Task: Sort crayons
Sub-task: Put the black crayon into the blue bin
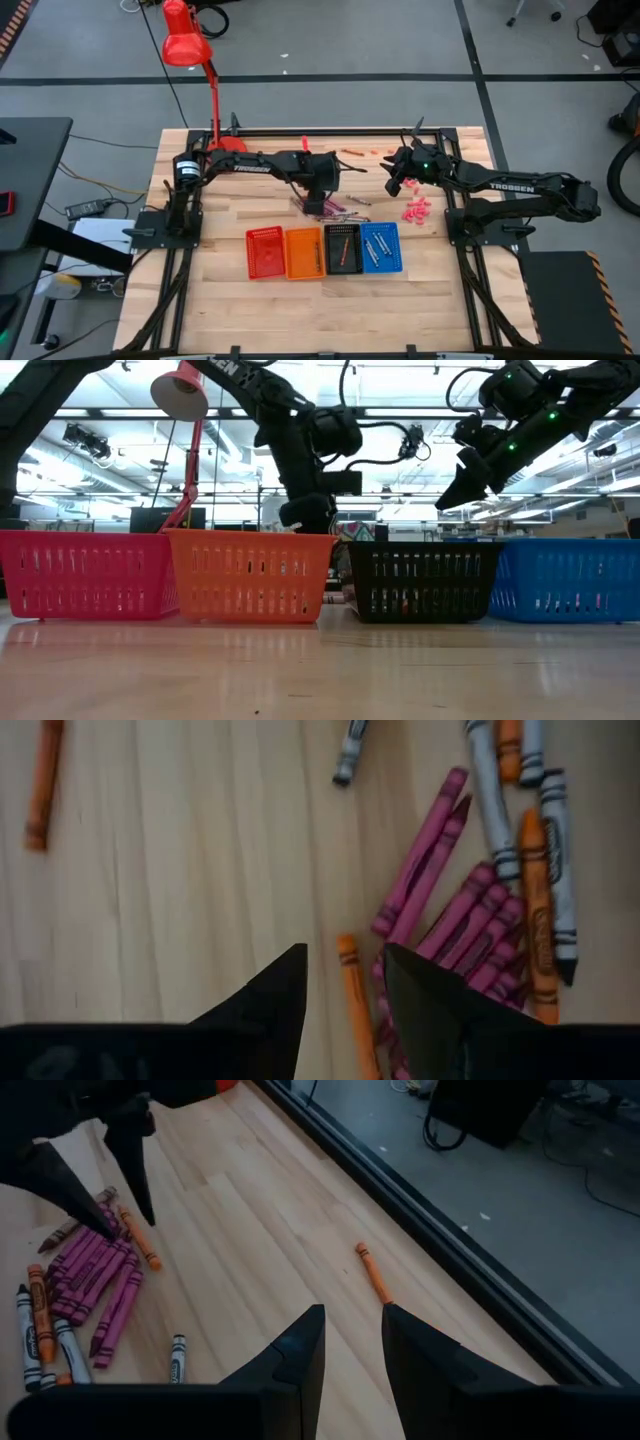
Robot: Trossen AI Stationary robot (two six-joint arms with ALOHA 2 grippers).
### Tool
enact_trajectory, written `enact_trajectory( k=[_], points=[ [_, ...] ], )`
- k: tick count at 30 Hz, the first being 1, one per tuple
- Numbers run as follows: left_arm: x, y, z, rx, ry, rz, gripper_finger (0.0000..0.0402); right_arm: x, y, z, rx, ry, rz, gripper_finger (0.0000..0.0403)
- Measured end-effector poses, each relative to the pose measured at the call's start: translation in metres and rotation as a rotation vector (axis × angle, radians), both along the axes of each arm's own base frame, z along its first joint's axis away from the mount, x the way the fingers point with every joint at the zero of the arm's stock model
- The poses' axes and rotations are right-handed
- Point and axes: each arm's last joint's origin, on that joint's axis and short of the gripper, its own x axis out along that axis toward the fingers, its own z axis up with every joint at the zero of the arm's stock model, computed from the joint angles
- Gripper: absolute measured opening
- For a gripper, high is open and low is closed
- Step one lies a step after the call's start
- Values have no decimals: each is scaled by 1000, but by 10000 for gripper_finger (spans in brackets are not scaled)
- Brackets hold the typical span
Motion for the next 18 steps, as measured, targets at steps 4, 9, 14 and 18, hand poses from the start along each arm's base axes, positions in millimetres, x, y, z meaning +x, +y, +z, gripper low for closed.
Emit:
enact_trajectory(
  k=[4, 9, 14, 18],
  points=[
    [-6, -1, -8, -19, 41, 19, 144, 0, 0, 0, -2, 1, 1, 107],
    [-11, -3, -14, -41, 81, 48, 144, 0, 0, 0, -1, 1, 1, 106],
    [-17, -4, -22, -57, 120, 66, 144, 0, 0, 0, 0, 2, 2, 106],
    [-17, -4, -22, -61, 119, 78, 144, 0, 0, 0, 1, 1, 4, 106]
  ],
)
